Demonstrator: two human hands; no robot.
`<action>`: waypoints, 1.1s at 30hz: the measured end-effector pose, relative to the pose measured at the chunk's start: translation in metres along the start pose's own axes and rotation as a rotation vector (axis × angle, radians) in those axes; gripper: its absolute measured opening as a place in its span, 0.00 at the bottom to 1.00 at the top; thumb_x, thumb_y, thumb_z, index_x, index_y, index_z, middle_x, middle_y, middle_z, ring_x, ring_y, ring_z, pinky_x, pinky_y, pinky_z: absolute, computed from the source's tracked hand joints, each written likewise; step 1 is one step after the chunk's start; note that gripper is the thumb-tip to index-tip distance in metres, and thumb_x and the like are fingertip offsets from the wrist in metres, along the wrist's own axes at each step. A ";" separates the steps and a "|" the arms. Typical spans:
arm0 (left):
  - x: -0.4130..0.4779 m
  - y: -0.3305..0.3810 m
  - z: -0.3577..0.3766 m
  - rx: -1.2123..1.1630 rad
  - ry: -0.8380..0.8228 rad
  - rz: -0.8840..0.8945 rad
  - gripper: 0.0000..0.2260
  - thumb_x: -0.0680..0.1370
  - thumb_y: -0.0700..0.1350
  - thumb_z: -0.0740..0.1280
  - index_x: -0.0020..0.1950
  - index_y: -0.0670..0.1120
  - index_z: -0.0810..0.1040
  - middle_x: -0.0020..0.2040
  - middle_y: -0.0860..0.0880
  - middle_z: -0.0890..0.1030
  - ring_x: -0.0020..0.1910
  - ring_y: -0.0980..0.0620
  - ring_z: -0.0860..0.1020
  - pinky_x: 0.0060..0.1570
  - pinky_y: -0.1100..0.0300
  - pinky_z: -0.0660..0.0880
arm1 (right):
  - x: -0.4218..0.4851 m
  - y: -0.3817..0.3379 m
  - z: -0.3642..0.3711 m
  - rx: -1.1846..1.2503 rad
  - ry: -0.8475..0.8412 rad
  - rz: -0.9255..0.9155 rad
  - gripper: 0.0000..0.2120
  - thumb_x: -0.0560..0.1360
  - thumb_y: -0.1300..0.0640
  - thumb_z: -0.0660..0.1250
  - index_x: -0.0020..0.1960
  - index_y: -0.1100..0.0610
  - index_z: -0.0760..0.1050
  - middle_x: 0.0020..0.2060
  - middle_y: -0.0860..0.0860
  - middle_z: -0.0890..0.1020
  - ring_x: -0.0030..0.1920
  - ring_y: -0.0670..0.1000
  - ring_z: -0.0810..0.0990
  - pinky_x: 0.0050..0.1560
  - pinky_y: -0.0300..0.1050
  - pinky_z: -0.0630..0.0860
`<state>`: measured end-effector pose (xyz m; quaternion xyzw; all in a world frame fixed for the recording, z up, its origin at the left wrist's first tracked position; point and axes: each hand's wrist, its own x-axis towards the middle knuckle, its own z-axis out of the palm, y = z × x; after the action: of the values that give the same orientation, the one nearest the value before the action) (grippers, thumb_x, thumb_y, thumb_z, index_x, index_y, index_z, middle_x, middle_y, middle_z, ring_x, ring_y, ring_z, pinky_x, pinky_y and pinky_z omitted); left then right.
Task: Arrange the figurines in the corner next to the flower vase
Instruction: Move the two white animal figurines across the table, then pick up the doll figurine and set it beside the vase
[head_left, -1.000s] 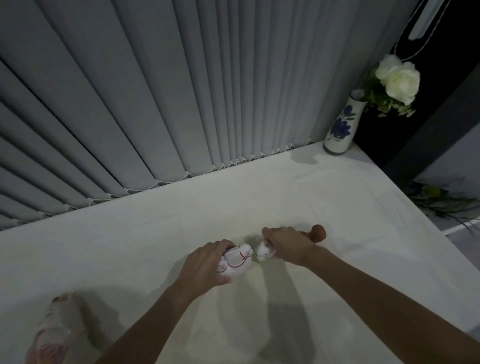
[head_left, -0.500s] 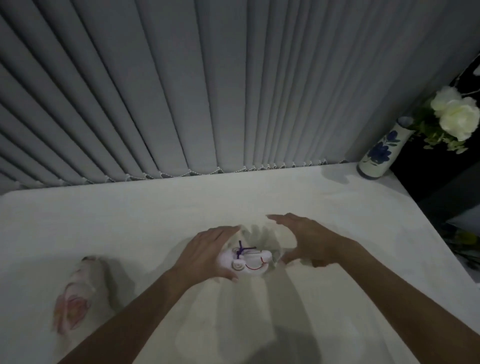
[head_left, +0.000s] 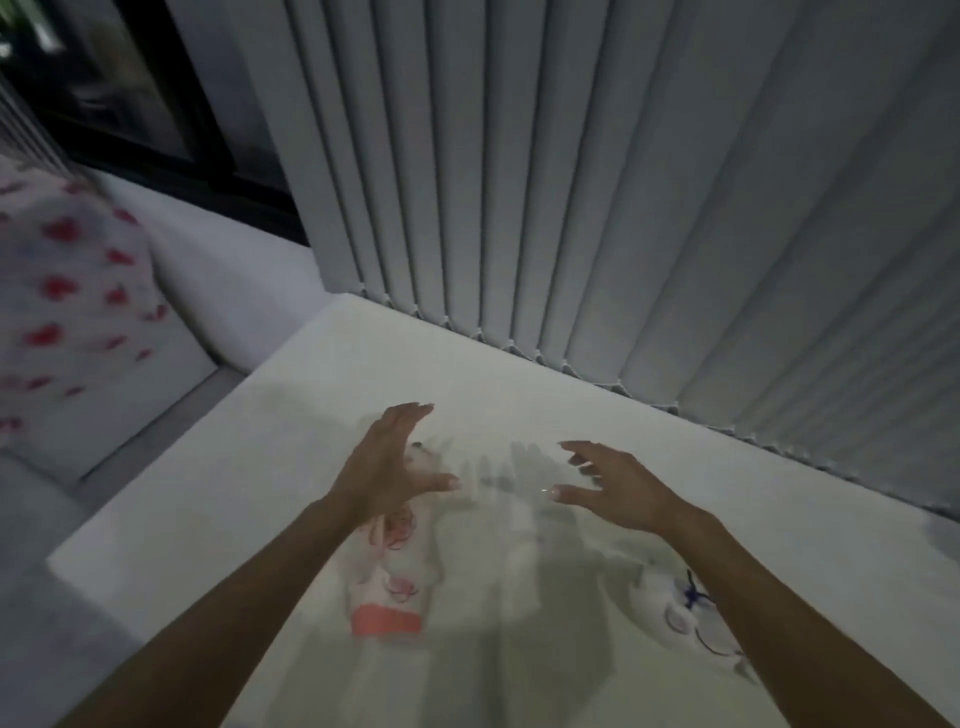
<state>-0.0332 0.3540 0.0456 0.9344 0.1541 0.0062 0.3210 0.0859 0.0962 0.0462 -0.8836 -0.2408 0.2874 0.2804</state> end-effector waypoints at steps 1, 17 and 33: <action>-0.004 -0.014 -0.005 -0.033 0.008 -0.102 0.42 0.63 0.55 0.78 0.72 0.47 0.64 0.72 0.45 0.66 0.70 0.48 0.67 0.69 0.54 0.66 | 0.010 -0.010 0.020 0.088 -0.020 0.012 0.32 0.67 0.43 0.72 0.67 0.53 0.69 0.55 0.51 0.77 0.53 0.49 0.77 0.60 0.47 0.75; -0.043 -0.090 0.002 -0.847 -0.606 -0.622 0.14 0.77 0.45 0.66 0.60 0.39 0.77 0.57 0.41 0.83 0.50 0.50 0.84 0.43 0.63 0.83 | 0.046 -0.081 0.144 0.572 -0.268 0.255 0.26 0.67 0.40 0.71 0.52 0.61 0.79 0.52 0.57 0.84 0.52 0.54 0.83 0.58 0.51 0.79; -0.001 0.050 0.059 -0.676 -0.378 0.037 0.30 0.62 0.38 0.81 0.60 0.51 0.74 0.54 0.49 0.83 0.51 0.48 0.82 0.50 0.57 0.82 | -0.024 -0.030 0.004 0.522 0.140 0.173 0.23 0.61 0.54 0.79 0.54 0.55 0.77 0.51 0.53 0.84 0.50 0.52 0.83 0.54 0.52 0.81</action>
<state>-0.0130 0.2814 0.0293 0.7631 0.0644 -0.1099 0.6335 0.0584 0.1053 0.0720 -0.8166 -0.0624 0.3008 0.4887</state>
